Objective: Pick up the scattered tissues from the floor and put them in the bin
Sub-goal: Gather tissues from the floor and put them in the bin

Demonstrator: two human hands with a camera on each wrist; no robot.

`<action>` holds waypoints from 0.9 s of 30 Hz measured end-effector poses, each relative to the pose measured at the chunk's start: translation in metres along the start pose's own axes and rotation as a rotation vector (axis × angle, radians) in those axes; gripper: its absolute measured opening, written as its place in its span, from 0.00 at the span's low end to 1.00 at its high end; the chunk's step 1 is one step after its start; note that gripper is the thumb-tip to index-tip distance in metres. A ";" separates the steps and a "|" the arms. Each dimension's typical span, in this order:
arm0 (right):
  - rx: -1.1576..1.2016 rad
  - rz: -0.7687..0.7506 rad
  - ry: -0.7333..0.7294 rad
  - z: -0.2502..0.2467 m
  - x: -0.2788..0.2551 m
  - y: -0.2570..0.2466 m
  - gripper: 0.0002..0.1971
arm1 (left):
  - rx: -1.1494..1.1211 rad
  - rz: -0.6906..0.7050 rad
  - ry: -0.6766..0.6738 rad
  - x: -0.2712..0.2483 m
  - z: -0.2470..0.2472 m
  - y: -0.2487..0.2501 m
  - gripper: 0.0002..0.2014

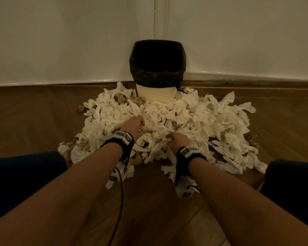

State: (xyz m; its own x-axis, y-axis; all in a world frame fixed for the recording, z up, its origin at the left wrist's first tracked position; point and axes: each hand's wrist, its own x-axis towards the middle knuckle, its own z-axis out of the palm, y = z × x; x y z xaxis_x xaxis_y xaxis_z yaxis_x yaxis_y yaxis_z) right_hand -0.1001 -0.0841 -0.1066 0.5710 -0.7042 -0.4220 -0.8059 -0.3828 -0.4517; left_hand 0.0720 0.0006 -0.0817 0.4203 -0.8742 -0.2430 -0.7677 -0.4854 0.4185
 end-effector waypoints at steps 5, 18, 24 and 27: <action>0.223 0.119 0.018 -0.010 0.002 -0.006 0.15 | -0.040 -0.064 0.052 0.002 -0.006 0.008 0.10; 1.214 0.280 0.121 -0.099 -0.042 -0.024 0.11 | -0.736 -0.118 0.170 -0.013 -0.062 0.064 0.14; 1.259 0.107 0.293 -0.135 -0.062 -0.032 0.13 | -0.778 -0.062 0.256 -0.017 -0.088 0.089 0.16; 1.253 0.097 0.457 -0.166 -0.067 -0.049 0.10 | -0.787 0.041 0.350 -0.013 -0.110 0.103 0.15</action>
State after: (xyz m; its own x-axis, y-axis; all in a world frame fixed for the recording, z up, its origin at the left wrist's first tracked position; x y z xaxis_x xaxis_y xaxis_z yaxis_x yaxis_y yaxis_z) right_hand -0.1248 -0.1178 0.0739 0.2188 -0.9269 -0.3050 -0.0127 0.3098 -0.9507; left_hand 0.0410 -0.0393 0.0609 0.6236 -0.7816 0.0150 -0.2814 -0.2066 0.9371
